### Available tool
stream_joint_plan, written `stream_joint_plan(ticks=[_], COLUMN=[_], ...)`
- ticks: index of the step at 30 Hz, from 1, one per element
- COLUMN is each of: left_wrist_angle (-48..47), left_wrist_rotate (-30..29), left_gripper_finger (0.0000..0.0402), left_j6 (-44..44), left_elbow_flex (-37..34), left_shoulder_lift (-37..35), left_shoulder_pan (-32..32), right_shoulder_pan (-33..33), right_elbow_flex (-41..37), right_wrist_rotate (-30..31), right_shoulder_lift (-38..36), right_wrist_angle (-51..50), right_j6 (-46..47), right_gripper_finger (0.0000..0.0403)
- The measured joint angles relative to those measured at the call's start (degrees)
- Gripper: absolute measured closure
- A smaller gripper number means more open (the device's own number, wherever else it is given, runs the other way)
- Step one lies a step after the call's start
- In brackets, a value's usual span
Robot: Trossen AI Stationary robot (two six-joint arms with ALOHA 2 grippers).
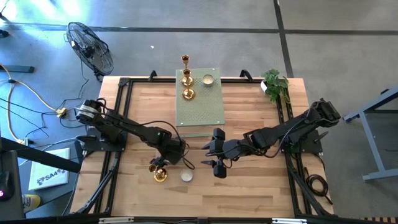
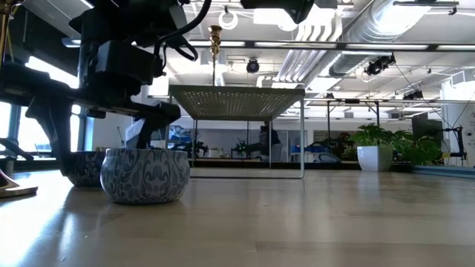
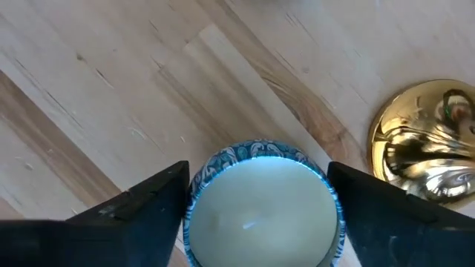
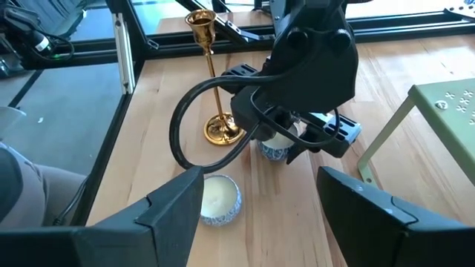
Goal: Pick & Place candle stick holders
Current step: Put the top blue scented candle on the shelf aligned with the other blue scented candle
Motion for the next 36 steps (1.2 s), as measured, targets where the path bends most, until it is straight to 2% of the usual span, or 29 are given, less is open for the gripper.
stream_joint_plan(ticks=[3,6,23,36], left_wrist_angle=[0.0,0.1,-2.0,-3.5], left_wrist_rotate=[0.0,0.0,0.0,-0.1], left_gripper_finger=[0.0124,0.0126,0.0223,0.0228], left_j6=[0.0,0.0,-0.9,-3.7], left_elbow_flex=[0.0,0.1,-0.1,-0.1], left_shoulder_lift=[-0.1,-0.1,0.1,0.0], left_shoulder_pan=[0.0,0.0,0.0,0.0], right_shoulder_pan=[0.0,0.0,0.0,0.0], right_elbow_flex=[0.0,0.0,0.0,0.0], right_wrist_rotate=[0.0,0.0,0.0,0.0], right_shoulder_lift=[0.0,0.0,0.0,0.0], right_wrist_angle=[0.1,0.1,0.1,0.1], right_j6=[0.0,0.0,0.0,0.0], right_gripper_finger=[0.0144,0.0144,0.0144,0.0144])
